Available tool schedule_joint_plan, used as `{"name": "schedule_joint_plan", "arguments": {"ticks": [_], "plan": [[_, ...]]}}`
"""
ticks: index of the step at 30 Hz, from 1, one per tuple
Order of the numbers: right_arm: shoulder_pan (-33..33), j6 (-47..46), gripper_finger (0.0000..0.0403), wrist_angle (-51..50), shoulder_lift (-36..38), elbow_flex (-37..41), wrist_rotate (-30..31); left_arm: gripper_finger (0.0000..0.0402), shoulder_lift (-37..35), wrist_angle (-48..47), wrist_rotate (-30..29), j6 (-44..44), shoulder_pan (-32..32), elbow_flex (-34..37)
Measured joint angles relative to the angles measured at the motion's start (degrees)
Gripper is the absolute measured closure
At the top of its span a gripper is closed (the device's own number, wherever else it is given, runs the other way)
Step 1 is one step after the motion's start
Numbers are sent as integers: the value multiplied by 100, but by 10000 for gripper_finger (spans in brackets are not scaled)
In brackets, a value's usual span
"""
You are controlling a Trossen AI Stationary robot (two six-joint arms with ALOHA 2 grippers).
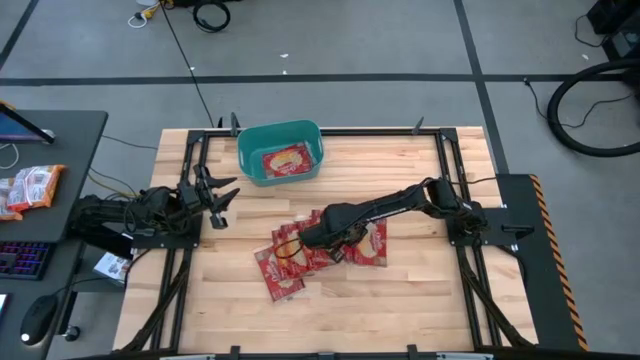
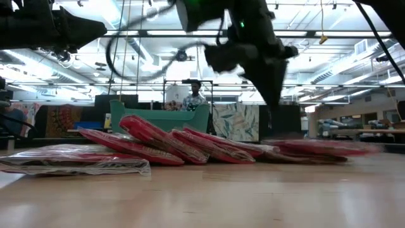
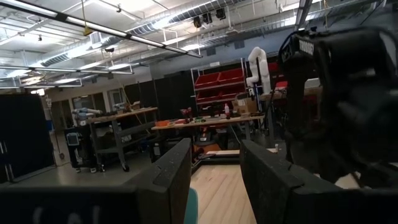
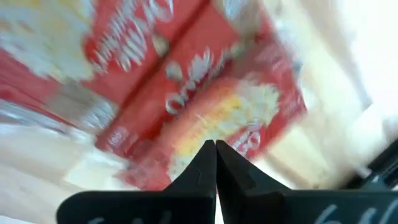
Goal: Sort popcorn bags into baskets
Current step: Put the red popcorn bag into the blue container
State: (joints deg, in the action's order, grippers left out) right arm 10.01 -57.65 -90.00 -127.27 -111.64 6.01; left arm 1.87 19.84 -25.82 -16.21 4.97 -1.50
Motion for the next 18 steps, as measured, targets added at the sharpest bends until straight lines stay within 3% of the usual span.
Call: {"name": "schedule_joint_plan", "arguments": {"ticks": [9,18], "plan": [[6,71,388,372,28,-154,249,260,0,0,2,0,-2,0],[7,-573,318,200,27,174,-151,260,0,0,2,0,0,-2]]}}
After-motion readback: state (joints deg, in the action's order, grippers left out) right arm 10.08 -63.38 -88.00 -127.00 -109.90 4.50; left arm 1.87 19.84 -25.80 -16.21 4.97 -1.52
